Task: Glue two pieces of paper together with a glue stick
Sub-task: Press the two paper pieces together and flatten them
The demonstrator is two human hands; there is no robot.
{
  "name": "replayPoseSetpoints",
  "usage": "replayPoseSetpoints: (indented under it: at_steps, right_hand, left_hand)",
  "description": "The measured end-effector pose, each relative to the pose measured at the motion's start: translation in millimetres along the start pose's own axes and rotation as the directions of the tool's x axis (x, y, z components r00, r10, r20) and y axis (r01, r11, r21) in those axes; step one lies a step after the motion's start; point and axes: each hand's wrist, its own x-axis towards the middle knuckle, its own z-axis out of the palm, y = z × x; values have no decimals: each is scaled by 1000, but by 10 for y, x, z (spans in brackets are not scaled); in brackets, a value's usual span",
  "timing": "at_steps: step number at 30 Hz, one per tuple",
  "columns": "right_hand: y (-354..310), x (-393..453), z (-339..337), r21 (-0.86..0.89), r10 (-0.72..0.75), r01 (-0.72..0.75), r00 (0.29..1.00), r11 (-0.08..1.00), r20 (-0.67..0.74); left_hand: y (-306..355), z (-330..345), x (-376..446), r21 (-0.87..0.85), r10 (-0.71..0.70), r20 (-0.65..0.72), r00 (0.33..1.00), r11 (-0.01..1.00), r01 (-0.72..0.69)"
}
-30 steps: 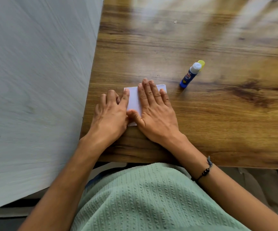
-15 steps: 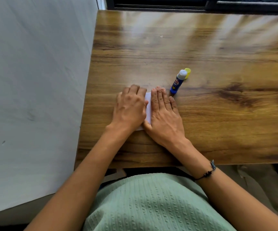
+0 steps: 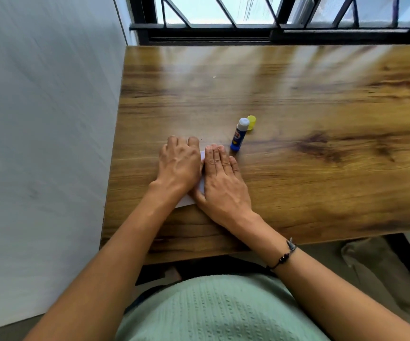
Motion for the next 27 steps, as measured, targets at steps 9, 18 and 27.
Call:
replayPoseSetpoints:
  at_steps: [9,18,27]
  right_hand:
    - [-46,18,-18,16,-5,5,1000,1000,14]
    - [-34,18,-54,489,55,45,981,871,-188]
    - [-91,355,-388,709,208,27,948,705,-242]
  left_hand:
    - [-14,-103,31,-6,-7,119,993,1000,8]
    - [-115,-273,19,-426,-30,187,982,898,109]
    - [-194,-529,46,-665,-2,-41,999,747,-26]
